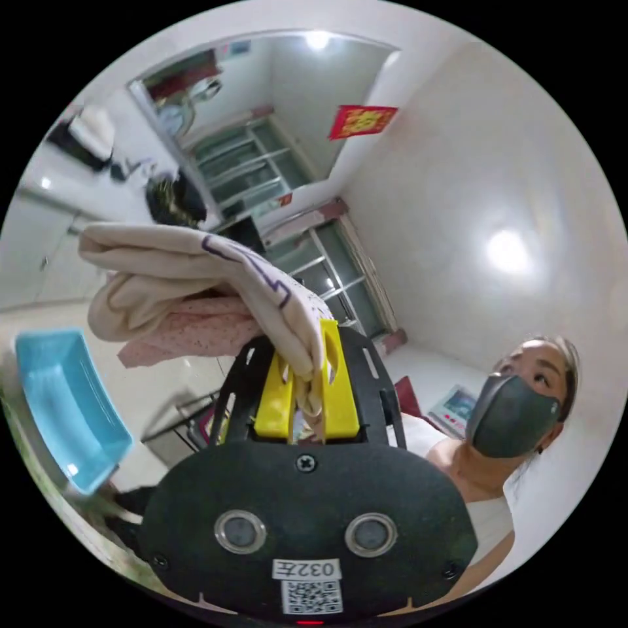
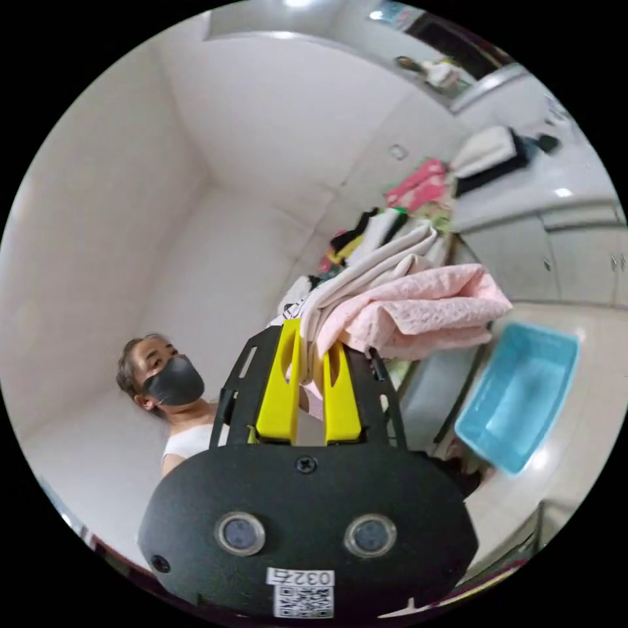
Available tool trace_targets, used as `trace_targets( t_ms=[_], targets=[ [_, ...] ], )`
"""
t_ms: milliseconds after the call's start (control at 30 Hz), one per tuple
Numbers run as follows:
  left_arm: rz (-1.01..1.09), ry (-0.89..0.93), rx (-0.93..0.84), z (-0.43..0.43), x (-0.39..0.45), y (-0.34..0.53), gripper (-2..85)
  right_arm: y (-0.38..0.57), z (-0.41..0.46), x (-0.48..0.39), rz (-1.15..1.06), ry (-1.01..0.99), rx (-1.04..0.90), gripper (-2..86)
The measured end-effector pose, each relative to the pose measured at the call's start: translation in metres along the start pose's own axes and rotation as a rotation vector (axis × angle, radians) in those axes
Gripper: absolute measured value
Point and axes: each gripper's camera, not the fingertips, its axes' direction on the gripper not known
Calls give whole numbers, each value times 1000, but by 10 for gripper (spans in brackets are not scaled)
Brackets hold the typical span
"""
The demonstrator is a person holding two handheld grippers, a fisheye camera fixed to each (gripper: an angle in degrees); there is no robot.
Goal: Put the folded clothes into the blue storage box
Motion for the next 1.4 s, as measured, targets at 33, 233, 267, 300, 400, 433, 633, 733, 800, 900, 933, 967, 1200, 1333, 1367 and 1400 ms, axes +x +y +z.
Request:
trace_targets(
  t_ms=[33, 233, 267, 300, 400, 433, 633, 733, 800, 900, 933, 967, 1200, 1333, 1367, 1400],
  targets=[
    [-46, 14, -20, 3, -22, 1, 15, 10, -6, 13, 42, 15, 21, 51],
    [-432, 113, -147, 16, -199, 52, 14, 95, -32, 149, 434, 75, 147, 51],
    [-499, 119, -151, 14, -225, 66, 13, 105, -33, 173, 488, 75, 148, 51],
    [-556, 119, -150, 10, -248, 79, 13, 111, -33, 196, 534, 74, 146, 51],
    [-628, 84, -150, -1, -290, 101, 12, 114, -30, 251, 620, 59, 114, 51],
    [-634, 75, -149, -3, -297, 103, 12, 113, -30, 261, 633, 55, 101, 51],
    [-661, -42, -111, -24, -359, 129, 11, 70, -20, 376, 660, 43, -119, 50],
    [-772, -157, -64, -34, -388, 147, 10, 39, -3, 431, 658, 79, -277, 50],
    [-853, -219, -51, -44, -418, 154, 9, 15, 14, 465, 648, 118, -359, 50],
    [-938, -283, -79, -60, -464, 157, 10, -13, 41, 505, 638, 178, -435, 50],
    [-953, -300, -94, -64, -475, 157, 10, -17, 47, 514, 638, 190, -447, 50],
    [-974, -334, -134, -70, -498, 156, 11, -24, 60, 534, 647, 211, -468, 50],
    [-999, -517, -312, -119, -643, 138, 9, -58, 141, 646, 680, 324, -493, 50],
    [-927, -629, -387, -132, -694, 107, 9, -82, 171, 687, 673, 389, -471, 50],
    [-892, -667, -410, -134, -705, 97, 8, -91, 179, 696, 658, 402, -459, 50],
    [-858, -700, -419, -137, -715, 88, 8, -100, 186, 703, 637, 416, -445, 50]
  ],
)
